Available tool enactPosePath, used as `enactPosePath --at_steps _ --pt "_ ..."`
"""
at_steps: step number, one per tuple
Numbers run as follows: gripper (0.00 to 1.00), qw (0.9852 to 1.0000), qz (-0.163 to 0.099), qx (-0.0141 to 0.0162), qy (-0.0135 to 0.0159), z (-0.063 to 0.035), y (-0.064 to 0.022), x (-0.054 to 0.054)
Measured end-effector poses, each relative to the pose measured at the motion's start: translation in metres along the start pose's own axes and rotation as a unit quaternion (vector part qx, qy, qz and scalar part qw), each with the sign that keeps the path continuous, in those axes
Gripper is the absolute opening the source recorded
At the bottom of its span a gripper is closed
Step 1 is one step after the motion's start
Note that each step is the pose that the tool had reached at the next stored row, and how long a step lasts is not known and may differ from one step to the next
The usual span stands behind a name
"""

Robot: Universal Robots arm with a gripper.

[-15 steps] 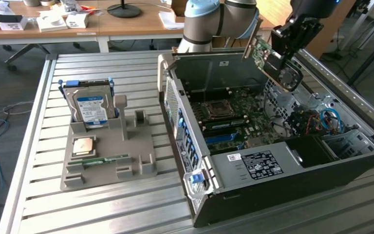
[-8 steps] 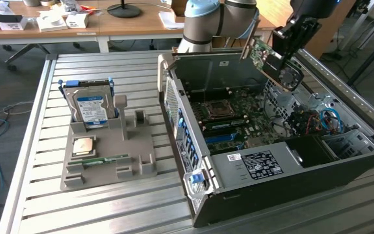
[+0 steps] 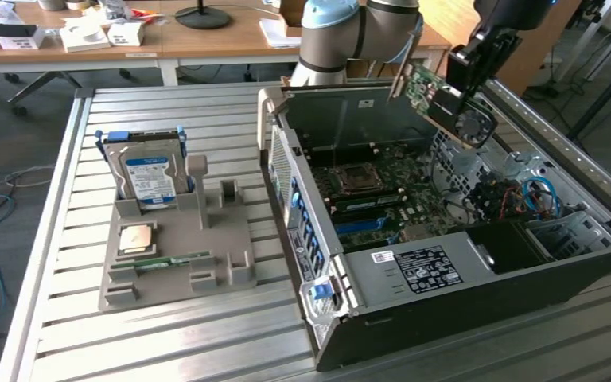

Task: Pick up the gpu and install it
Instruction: 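Insert the gpu into the slot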

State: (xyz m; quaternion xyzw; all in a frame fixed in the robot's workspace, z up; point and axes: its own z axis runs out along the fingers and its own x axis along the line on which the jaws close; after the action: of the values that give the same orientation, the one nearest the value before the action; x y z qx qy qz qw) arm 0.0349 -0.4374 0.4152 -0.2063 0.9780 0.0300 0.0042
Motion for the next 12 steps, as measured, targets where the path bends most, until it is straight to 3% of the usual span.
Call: enactPosePath --at_steps 12 --pt "0.26 0.9984 -0.056 -0.0012 0.0032 0.0003 0.0000 0.0001"
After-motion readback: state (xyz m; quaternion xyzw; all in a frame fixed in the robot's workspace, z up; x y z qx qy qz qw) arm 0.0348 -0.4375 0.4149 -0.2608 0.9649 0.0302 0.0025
